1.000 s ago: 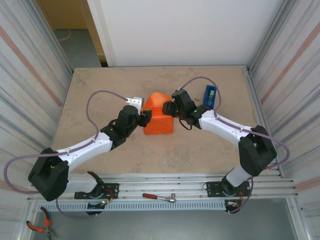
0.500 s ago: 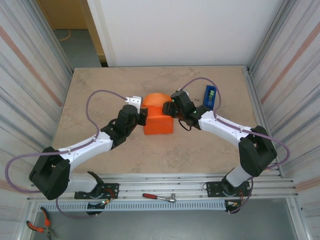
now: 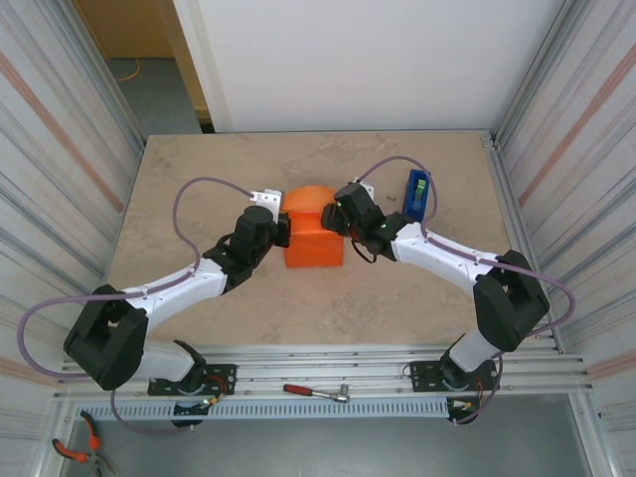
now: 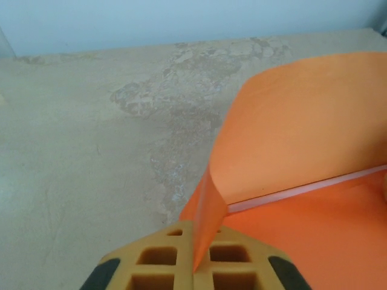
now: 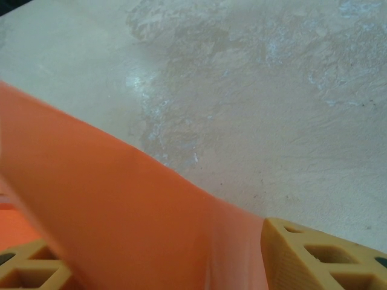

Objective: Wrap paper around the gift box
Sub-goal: Fold the wrapping paper for the gift box.

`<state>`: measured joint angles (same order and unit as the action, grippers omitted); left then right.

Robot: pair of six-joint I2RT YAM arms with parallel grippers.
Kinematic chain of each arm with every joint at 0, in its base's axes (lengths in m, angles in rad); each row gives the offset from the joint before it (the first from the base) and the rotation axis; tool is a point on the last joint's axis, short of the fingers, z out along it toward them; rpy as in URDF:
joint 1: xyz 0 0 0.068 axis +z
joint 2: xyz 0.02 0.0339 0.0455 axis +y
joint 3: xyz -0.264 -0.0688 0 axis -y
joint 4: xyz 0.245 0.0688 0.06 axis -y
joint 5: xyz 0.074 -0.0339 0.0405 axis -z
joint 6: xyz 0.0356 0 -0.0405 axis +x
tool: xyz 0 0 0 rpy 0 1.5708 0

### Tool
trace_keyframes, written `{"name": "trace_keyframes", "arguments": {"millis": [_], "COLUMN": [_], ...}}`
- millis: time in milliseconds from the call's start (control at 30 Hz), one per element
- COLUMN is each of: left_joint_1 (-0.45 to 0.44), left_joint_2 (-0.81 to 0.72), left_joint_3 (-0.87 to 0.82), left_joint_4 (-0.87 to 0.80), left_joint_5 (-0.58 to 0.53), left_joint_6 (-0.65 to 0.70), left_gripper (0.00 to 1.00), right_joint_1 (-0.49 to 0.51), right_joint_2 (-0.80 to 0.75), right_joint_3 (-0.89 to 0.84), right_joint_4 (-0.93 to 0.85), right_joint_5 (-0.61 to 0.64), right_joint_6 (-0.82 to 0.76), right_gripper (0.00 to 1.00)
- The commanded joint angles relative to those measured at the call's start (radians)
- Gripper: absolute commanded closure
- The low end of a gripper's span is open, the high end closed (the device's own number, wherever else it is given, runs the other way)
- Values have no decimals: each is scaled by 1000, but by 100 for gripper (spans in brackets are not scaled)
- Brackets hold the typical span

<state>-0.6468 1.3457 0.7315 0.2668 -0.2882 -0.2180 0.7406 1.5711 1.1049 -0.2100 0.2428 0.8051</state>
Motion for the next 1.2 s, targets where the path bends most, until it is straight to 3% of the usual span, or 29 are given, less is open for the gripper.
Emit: {"name": "trace_keyframes", "arguments": {"millis": [0, 100, 133, 233, 333, 567, 633, 800, 900, 967, 1067, 1167], "left_joint_1": [23, 29, 32, 40, 53, 82, 88, 98, 105, 107, 113, 118], "left_joint_2": [10, 10, 6, -11, -20, 11, 24, 45, 42, 24, -16, -70], "left_joint_3": [29, 38, 44, 63, 82, 136, 151, 182, 198, 207, 197, 160], "left_joint_4": [31, 29, 25, 8, -7, -15, -15, -15, -21, -27, -31, -32], "left_joint_5": [1, 10, 12, 19, 23, 47, 59, 88, 95, 94, 90, 88], "left_joint_6": [12, 15, 15, 17, 19, 33, 40, 51, 55, 53, 35, -1], "left_gripper": [100, 99, 94, 67, 63, 66, 71, 96, 100, 92, 66, 47], "right_joint_1": [31, 31, 31, 31, 31, 32, 31, 31, 32, 31, 31, 31], "right_joint_2": [62, 64, 65, 70, 73, 78, 79, 77, 78, 79, 78, 75], "right_joint_3": [-54, -57, -57, -57, -53, -51, -52, -49, -48, -49, -48, -48], "right_joint_4": [-178, -181, -181, -183, -180, -179, -179, -180, -180, -180, -180, -182], "right_joint_5": [-7, -1, 2, 4, 4, 3, 1, 0, -2, -2, -2, -4], "right_joint_6": [22, 34, 34, 36, 36, 40, 39, 40, 40, 42, 42, 42], "right_gripper": [40, 41, 41, 41, 41, 41, 41, 41, 41, 41, 41, 41]}}
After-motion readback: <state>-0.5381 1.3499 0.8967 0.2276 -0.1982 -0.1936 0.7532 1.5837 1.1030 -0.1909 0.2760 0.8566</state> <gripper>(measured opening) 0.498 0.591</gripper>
